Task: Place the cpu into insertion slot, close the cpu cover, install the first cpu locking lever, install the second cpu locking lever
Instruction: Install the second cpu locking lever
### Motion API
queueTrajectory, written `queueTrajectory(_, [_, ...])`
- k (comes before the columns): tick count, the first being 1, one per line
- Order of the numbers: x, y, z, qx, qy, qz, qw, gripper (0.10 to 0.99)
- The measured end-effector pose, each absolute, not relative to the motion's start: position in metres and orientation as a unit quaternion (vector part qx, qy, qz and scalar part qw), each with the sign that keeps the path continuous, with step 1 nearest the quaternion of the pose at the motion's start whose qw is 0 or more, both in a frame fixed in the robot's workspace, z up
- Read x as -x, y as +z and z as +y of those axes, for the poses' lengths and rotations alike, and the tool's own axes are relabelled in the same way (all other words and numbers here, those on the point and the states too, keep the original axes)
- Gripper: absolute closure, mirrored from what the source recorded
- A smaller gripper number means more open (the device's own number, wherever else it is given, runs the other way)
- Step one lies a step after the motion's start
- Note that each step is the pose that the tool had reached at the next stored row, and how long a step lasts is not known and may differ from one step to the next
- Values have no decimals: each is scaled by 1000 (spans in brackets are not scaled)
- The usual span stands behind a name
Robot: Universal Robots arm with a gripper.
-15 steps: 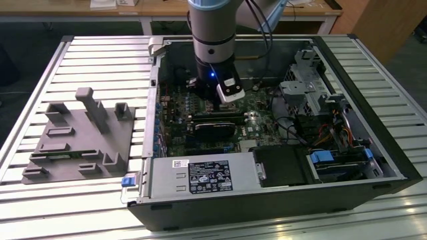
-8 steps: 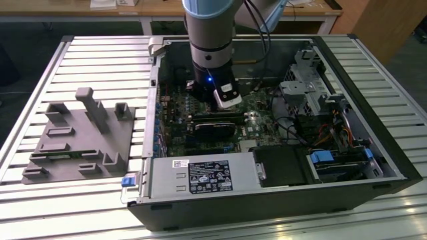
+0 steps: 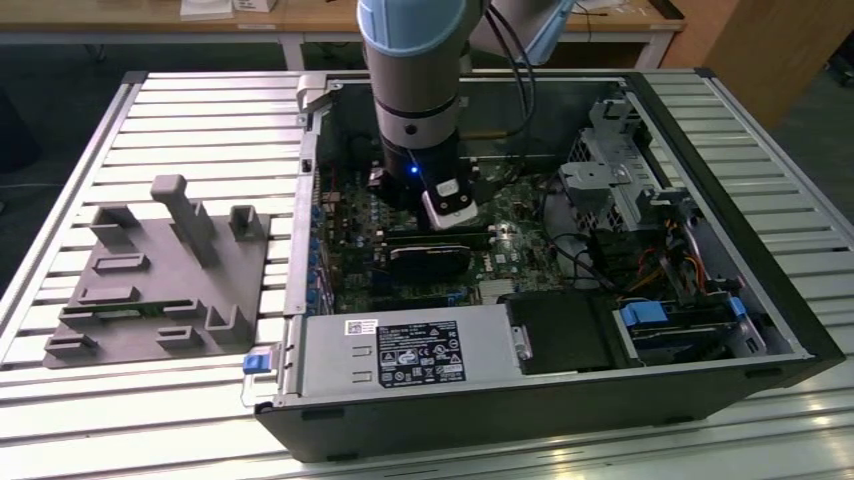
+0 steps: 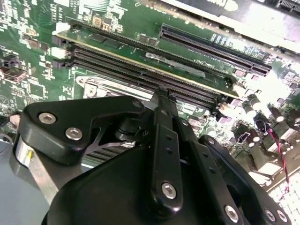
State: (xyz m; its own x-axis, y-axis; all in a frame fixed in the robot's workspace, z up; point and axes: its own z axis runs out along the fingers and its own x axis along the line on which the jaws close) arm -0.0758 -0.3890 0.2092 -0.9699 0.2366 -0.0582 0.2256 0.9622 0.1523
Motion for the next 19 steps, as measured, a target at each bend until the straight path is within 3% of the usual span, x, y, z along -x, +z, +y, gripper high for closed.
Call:
queueTrajectory(5, [80,206,-390,-117,95,988,35,980])
queueTrajectory(19, [94,194,-392,-118,123,985,32,980])
